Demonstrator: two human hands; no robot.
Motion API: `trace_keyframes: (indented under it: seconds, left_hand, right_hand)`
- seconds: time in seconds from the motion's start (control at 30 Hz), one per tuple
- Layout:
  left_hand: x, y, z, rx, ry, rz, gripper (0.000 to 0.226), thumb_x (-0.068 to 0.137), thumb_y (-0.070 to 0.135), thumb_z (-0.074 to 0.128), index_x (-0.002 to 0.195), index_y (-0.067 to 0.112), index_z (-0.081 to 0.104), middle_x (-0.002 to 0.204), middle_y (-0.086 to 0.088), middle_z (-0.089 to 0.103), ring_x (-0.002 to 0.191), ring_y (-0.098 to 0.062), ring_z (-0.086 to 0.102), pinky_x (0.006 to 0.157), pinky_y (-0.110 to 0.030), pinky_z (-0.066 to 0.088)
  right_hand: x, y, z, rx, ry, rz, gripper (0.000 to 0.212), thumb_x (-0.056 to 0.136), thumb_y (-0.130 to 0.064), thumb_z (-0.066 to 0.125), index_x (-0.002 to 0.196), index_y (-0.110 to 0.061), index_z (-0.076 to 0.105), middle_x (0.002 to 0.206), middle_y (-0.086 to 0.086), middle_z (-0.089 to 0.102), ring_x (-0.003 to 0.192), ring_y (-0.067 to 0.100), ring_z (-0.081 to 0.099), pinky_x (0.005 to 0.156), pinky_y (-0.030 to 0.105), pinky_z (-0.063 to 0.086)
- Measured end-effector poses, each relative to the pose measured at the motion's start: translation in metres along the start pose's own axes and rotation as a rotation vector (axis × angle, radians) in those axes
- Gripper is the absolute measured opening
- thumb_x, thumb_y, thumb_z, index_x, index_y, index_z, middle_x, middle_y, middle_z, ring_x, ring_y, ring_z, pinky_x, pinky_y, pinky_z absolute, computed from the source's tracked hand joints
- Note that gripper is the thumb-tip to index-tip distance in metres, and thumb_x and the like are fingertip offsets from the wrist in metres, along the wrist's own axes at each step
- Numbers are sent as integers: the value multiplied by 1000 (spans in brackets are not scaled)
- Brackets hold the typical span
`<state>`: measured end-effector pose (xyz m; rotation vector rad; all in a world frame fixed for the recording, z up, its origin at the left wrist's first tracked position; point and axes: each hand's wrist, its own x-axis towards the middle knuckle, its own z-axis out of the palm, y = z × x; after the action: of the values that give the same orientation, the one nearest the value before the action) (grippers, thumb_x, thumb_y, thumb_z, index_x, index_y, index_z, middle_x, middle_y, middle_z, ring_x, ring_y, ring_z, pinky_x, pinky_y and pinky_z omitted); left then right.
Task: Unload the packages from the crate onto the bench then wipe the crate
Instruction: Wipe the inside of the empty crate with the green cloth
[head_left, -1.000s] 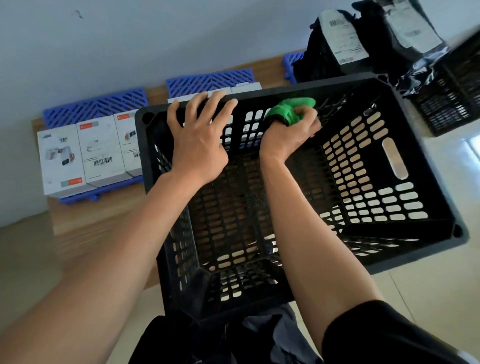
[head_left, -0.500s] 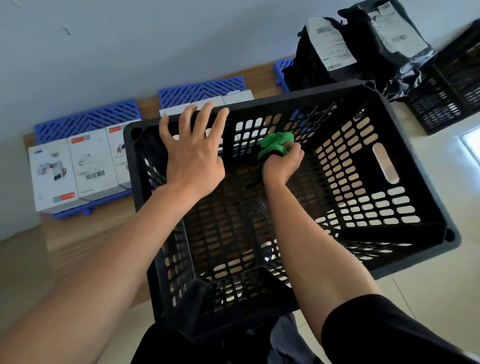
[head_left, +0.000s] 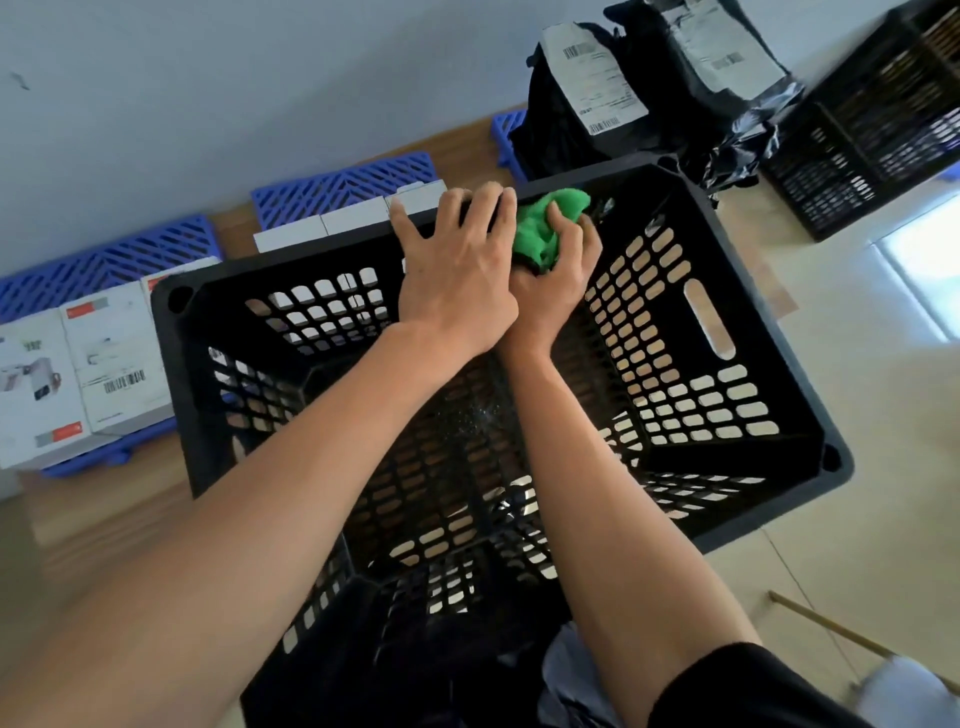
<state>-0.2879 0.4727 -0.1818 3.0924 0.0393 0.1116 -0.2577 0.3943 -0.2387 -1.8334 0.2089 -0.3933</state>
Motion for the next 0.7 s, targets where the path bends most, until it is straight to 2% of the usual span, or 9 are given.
trace_keyframes:
  seconds: [0.07, 0.13, 0.17, 0.27, 0.33, 0.47, 0.53, 0.6, 0.7]
  left_hand:
    - [-2, 1, 3, 35, 13, 2, 80, 82, 18, 58, 156, 12, 29, 152, -6, 34, 138, -33, 34, 107, -79, 23]
    - [-2, 2, 5, 64, 18, 1, 80, 83, 18, 59, 157, 12, 28, 152, -8, 34, 137, -34, 36, 105, -80, 25]
    - [-2, 3, 6, 76, 22, 1, 80, 83, 18, 59, 157, 12, 27, 152, -9, 33, 137, -34, 36, 105, -80, 26]
    - [-1, 3, 5, 90, 14, -2, 81, 84, 18, 60, 158, 12, 26, 153, -9, 32, 138, -35, 35, 105, -80, 26]
    - [-2, 4, 4, 80, 9, -9, 80, 85, 17, 58, 158, 11, 26, 154, -9, 32, 138, -35, 35, 105, -80, 25]
    - [-4, 2, 9, 100, 26, 20, 79, 87, 17, 56, 159, 10, 23, 156, -9, 31, 139, -34, 34, 106, -79, 26]
    - [-4, 0, 9, 109, 24, 25, 81, 85, 17, 57, 158, 10, 23, 155, -9, 31, 138, -34, 35, 105, -79, 27]
    - [-4, -1, 11, 115, 30, 31, 81, 85, 16, 56, 158, 10, 23, 155, -9, 31, 138, -34, 35, 105, -79, 27]
    - [-4, -1, 16, 138, 39, 29, 80, 83, 16, 53, 158, 10, 24, 155, -9, 32, 138, -35, 35, 104, -79, 28]
  right_hand:
    - [0, 10, 3, -54, -29, 15, 40, 78, 7, 74, 117, 1, 66, 135, 18, 49, 124, 26, 51, 101, 25, 44]
    - [-5, 20, 8, -88, -71, 32, 34, 81, 3, 75, 113, 2, 66, 132, 19, 49, 120, 24, 51, 94, 6, 37]
    - [-7, 24, 12, -88, -72, 44, 31, 83, 1, 75, 112, 2, 65, 131, 20, 49, 118, 25, 52, 90, 1, 34]
    - [-5, 32, 22, -76, -22, 71, 25, 84, 3, 71, 107, 2, 64, 127, 21, 50, 114, 28, 54, 85, -2, 34]
    - [-3, 42, 25, -119, -24, 138, 23, 82, 9, 68, 102, 1, 62, 125, 18, 50, 112, 27, 55, 85, 2, 37]
    - [1, 73, 29, -210, -87, 335, 21, 83, 11, 63, 98, -4, 61, 122, 10, 53, 110, 25, 56, 85, 19, 45]
    - [5, 89, 31, -231, -96, 439, 25, 83, 13, 58, 102, -3, 64, 122, 12, 55, 111, 27, 57, 90, 24, 48]
    - [10, 103, 33, -285, -164, 520, 33, 84, 12, 55, 110, -3, 68, 124, 13, 57, 114, 29, 57, 99, 35, 50]
    - [18, 114, 36, -325, -223, 556, 33, 85, 8, 56, 113, -6, 68, 121, 11, 59, 113, 28, 58, 100, 39, 52]
